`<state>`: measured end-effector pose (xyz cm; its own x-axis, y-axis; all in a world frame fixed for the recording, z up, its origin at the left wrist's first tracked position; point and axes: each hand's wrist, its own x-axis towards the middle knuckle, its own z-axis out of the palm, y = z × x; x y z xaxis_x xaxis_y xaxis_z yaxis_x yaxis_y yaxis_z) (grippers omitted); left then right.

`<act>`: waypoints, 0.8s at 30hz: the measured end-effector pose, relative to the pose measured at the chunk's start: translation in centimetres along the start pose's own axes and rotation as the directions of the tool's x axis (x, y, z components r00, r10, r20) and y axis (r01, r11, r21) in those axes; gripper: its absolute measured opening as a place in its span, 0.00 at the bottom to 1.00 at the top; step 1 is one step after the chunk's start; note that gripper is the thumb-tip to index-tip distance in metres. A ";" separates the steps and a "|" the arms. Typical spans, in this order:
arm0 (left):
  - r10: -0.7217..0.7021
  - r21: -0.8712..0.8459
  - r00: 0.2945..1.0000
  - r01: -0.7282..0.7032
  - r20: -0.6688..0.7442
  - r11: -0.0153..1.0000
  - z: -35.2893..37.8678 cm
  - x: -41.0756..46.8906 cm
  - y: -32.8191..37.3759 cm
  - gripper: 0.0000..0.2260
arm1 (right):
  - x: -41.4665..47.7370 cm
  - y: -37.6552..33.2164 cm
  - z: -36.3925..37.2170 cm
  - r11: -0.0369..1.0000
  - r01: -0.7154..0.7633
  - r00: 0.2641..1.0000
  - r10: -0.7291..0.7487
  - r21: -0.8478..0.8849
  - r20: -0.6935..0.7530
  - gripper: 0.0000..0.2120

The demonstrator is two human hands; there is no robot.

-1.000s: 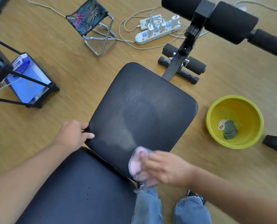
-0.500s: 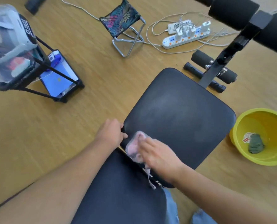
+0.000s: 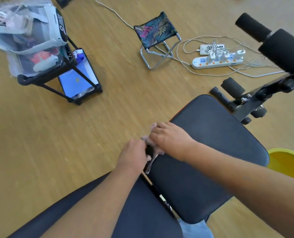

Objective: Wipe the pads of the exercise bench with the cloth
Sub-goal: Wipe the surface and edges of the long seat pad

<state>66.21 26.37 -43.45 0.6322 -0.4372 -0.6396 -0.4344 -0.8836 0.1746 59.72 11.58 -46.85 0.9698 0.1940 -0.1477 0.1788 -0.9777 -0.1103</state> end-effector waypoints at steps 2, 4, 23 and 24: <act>-0.010 -0.038 0.998 0.012 0.058 0.999 0.0 0.0 -0.1 0.07 | -0.6 4.2 -0.6 0.988 -0.128 0.987 0.118 -0.088 -0.112 0.13; -0.014 -0.069 0.994 0.022 0.108 0.997 -0.2 0.0 -0.2 0.08 | -0.8 7.9 -1.7 0.955 -0.280 0.951 0.262 -0.098 -0.166 0.17; -0.013 -0.045 0.993 0.019 0.117 0.999 -0.4 0.9 -0.2 0.08 | 0.3 10.8 -3.8 0.974 -0.226 0.967 0.223 0.012 0.122 0.21; -0.022 -0.038 0.992 0.027 0.127 0.999 -0.5 1.0 -0.1 0.09 | 0.9 9.1 -4.1 0.965 -0.242 0.960 0.224 0.101 0.168 0.23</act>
<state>67.21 25.92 -43.78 0.5555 -0.3925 -0.7331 -0.3923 -0.9010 0.1852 62.93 2.51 -43.93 0.9433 -0.0188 -0.3314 -0.0794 -0.9822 -0.1702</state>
